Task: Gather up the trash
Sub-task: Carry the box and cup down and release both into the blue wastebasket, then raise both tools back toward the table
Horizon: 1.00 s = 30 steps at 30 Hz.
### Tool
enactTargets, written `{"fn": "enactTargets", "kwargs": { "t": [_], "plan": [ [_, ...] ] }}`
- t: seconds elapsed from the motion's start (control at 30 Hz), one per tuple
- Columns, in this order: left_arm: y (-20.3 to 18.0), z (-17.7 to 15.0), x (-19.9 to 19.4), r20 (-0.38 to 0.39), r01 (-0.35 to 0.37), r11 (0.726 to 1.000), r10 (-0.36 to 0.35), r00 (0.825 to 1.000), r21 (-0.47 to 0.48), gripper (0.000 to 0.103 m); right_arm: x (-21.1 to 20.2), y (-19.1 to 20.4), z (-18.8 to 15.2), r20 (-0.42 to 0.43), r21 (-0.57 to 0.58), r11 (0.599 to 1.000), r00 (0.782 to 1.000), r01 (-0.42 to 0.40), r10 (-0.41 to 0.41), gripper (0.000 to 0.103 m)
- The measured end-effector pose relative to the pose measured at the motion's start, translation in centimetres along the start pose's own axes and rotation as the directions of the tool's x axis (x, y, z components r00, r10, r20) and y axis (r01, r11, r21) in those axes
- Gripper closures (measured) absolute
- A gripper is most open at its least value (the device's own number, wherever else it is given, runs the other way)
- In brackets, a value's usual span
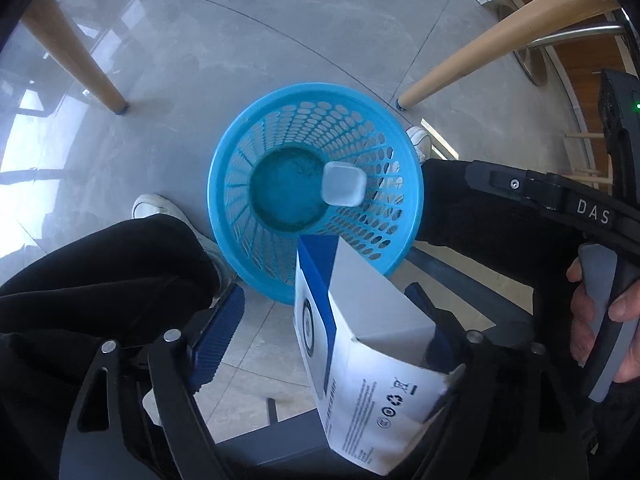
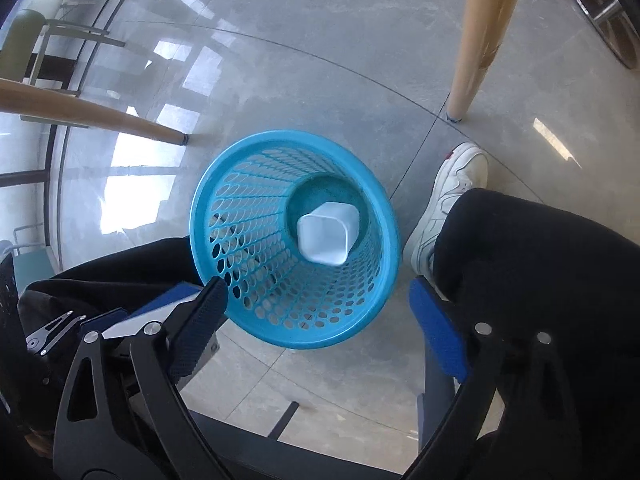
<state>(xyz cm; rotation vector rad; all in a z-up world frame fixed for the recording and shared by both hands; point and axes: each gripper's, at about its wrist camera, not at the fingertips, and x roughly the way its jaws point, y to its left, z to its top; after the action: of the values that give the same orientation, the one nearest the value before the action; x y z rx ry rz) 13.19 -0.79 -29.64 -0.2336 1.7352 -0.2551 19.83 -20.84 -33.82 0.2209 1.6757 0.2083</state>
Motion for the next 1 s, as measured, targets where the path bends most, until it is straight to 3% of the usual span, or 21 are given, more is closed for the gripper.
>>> {"fn": "enactTargets", "kwargs": {
  "t": [0.03, 0.23, 0.4, 0.53, 0.7, 0.87, 1.0],
  "plan": [
    [0.2, 0.0, -0.1, 0.006, -0.004, 1.000, 0.004, 1.000, -0.008, 0.010, -0.2, 0.0, 0.0, 0.010, 0.000, 1.000, 1.000, 0.001, -0.001, 0.011],
    [0.8, 1.2, 1.0, 0.026, -0.016, 1.000, 0.016, 1.000, -0.004, 0.009, -1.4, 0.1, -0.1, 0.063, -0.013, 1.000, 0.998, 0.001, 0.000, 0.009],
    [0.9, 1.9, 1.1, 0.023, 0.105, 0.994, -0.104, 0.994, -0.033, 0.007, -2.5, -0.6, -0.2, 0.092, 0.012, 1.000, 0.996, -0.011, 0.010, 0.009],
    [0.3, 2.0, 0.6, 0.052, 0.056, 0.998, -0.055, 0.997, -0.017, 0.006, -3.4, -1.5, -0.2, 0.108, 0.041, 0.999, 0.994, -0.034, 0.029, 0.009],
    [0.5, 0.4, -1.0, 0.055, 0.086, 0.996, -0.085, 0.995, -0.021, 0.006, -5.7, -1.8, -1.6, 0.129, 0.064, 0.993, 0.987, -0.102, 0.093, 0.009],
    [0.8, -2.6, -5.0, 0.155, 0.060, 0.998, -0.062, 0.986, 0.016, 0.006, -10.1, -0.7, -4.8, 0.225, -0.008, 0.992, 0.966, -0.129, 0.128, 0.009],
    [1.2, -5.1, -9.3, 0.271, 0.025, 1.000, -0.028, 0.962, 0.012, 0.006, -14.6, 0.1, -7.5, 0.324, -0.042, 0.989, 0.935, -0.141, 0.147, 0.009]
  ]
}}
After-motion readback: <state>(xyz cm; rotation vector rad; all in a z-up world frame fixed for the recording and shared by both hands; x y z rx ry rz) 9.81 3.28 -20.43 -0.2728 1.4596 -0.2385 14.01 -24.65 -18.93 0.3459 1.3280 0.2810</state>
